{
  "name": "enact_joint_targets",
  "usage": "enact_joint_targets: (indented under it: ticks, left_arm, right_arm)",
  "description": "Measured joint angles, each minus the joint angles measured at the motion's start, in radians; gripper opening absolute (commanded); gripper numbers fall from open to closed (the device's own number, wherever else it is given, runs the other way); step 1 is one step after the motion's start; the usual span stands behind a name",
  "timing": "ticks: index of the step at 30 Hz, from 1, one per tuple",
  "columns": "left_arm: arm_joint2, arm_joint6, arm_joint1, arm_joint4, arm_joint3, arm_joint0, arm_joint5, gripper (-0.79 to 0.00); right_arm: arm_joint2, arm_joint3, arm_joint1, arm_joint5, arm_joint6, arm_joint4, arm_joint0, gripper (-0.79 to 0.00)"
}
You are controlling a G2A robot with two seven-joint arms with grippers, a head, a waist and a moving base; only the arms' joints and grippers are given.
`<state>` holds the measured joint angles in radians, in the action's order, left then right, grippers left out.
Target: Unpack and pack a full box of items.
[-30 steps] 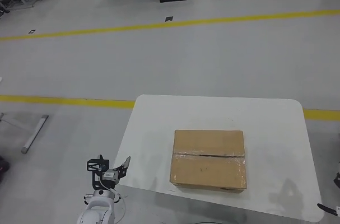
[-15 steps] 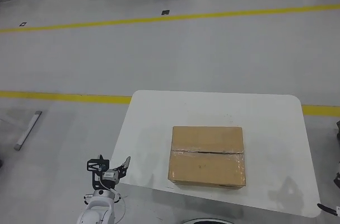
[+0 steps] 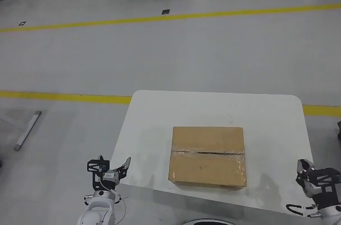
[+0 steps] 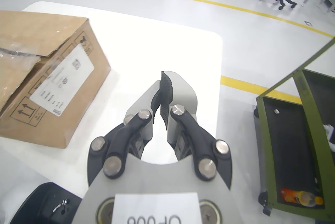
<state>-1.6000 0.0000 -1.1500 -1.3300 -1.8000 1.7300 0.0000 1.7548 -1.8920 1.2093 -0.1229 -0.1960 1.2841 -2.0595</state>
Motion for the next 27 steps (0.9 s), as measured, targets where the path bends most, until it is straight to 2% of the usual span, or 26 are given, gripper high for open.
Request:
enact_joint_targets:
  ticks: [10,20,27]
  left_arm:
    - [0.0,0.0,0.0,0.0,0.0,0.0,0.0,0.0]
    - [0.0,0.0,0.0,0.0,0.0,0.0,0.0,0.0]
    - [0.0,0.0,0.0,0.0,0.0,0.0,0.0,0.0]
  right_arm:
    - [-0.19,0.127,0.009,-0.003,-0.043,0.194,0.132,-0.785]
    - [-0.189,0.13,0.008,-0.012,-0.024,0.194,0.141,-0.785]
    - [-0.274,0.227,0.018,-0.027,0.041,0.178,0.254,-0.785]
